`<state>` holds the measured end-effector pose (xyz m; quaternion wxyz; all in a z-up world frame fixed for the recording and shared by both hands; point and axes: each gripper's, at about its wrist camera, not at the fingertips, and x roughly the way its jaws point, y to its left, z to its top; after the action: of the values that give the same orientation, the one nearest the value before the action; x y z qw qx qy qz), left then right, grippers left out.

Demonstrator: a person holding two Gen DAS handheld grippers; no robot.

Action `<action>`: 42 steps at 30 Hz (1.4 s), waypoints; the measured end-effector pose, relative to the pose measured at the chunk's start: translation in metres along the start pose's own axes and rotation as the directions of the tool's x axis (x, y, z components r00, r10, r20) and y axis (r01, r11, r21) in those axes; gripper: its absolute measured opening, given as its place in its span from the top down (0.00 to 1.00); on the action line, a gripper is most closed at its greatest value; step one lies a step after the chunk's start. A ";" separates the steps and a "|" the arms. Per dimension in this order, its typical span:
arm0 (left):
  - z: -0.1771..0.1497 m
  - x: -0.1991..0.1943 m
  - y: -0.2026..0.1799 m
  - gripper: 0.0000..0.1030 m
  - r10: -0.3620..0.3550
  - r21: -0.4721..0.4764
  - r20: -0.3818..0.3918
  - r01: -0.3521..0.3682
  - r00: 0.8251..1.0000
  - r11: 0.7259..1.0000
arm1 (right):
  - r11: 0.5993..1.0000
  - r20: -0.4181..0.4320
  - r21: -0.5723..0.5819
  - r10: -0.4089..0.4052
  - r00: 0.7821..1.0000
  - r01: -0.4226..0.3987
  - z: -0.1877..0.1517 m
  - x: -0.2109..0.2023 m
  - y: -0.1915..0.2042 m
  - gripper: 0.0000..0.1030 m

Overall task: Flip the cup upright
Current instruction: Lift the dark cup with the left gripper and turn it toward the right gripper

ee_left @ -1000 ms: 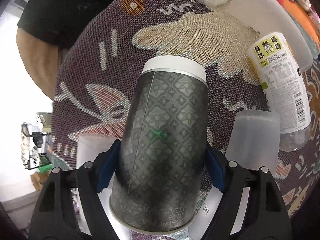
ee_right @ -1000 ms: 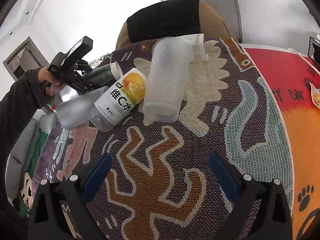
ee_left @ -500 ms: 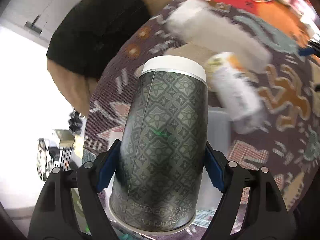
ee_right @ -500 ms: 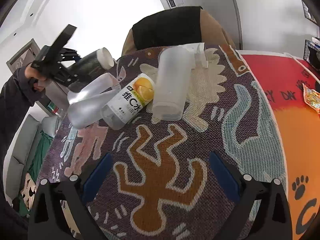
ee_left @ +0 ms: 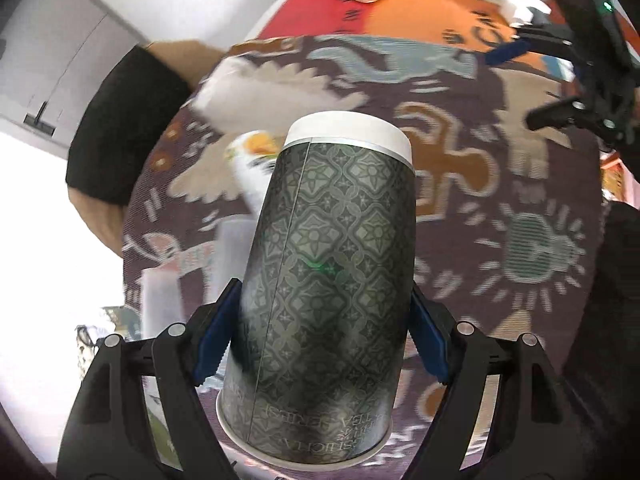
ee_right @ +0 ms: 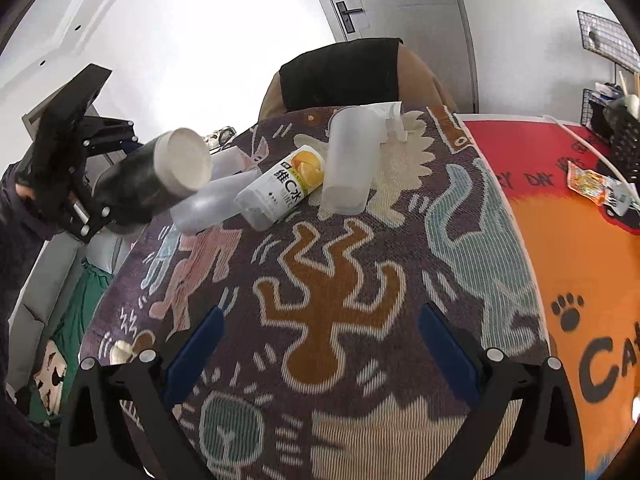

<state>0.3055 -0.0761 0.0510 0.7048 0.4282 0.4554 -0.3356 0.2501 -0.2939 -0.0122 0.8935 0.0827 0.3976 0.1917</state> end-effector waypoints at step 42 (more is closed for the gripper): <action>-0.015 0.055 -0.165 0.06 -0.208 0.042 -0.018 0.208 0.978 0.977 | 0.971 -0.075 -0.233 -0.073 0.994 0.054 -0.091 -0.018 0.028 0.07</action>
<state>0.1771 -0.1345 -0.0525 0.6532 0.3958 0.4948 -0.4145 0.1632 -0.2760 -0.0525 0.8854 -0.0424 0.4120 0.2112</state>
